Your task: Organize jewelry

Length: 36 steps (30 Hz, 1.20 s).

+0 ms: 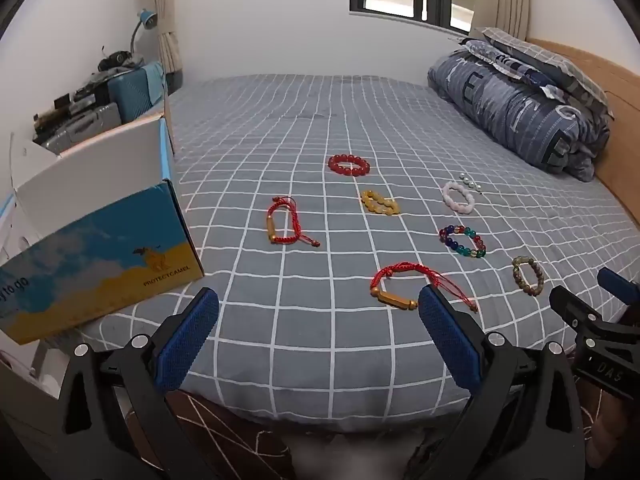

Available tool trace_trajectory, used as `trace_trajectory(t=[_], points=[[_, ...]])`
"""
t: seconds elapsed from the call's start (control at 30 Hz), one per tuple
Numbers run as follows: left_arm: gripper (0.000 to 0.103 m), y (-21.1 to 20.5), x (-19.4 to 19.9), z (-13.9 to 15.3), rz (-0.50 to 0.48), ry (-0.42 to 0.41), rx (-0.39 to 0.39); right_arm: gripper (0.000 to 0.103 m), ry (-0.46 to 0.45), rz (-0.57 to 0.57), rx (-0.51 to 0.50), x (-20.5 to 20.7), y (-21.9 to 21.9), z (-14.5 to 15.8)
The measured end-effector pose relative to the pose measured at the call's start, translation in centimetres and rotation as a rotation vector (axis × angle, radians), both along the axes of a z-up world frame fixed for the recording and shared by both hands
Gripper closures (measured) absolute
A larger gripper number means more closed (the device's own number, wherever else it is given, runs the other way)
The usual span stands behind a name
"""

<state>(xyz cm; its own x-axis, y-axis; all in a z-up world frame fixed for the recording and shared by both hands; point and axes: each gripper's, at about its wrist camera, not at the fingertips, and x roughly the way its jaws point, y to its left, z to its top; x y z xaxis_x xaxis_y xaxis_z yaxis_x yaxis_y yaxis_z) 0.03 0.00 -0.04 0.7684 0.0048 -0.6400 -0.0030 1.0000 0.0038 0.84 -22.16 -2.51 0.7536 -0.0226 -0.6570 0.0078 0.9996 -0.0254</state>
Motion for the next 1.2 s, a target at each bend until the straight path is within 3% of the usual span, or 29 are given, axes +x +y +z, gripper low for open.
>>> trace_trajectory(t=[0.33,1.2], points=[[0.006,0.0,0.0,-1.1,-0.007,0.012,0.005,0.012,-0.009,0.004,-0.027,-0.1,0.4,-0.1],[0.006,-0.4,0.4,-0.6,-0.016,0.02,0.002,0.012,-0.021,-0.016,-0.023,-0.2,0.4,0.1]])
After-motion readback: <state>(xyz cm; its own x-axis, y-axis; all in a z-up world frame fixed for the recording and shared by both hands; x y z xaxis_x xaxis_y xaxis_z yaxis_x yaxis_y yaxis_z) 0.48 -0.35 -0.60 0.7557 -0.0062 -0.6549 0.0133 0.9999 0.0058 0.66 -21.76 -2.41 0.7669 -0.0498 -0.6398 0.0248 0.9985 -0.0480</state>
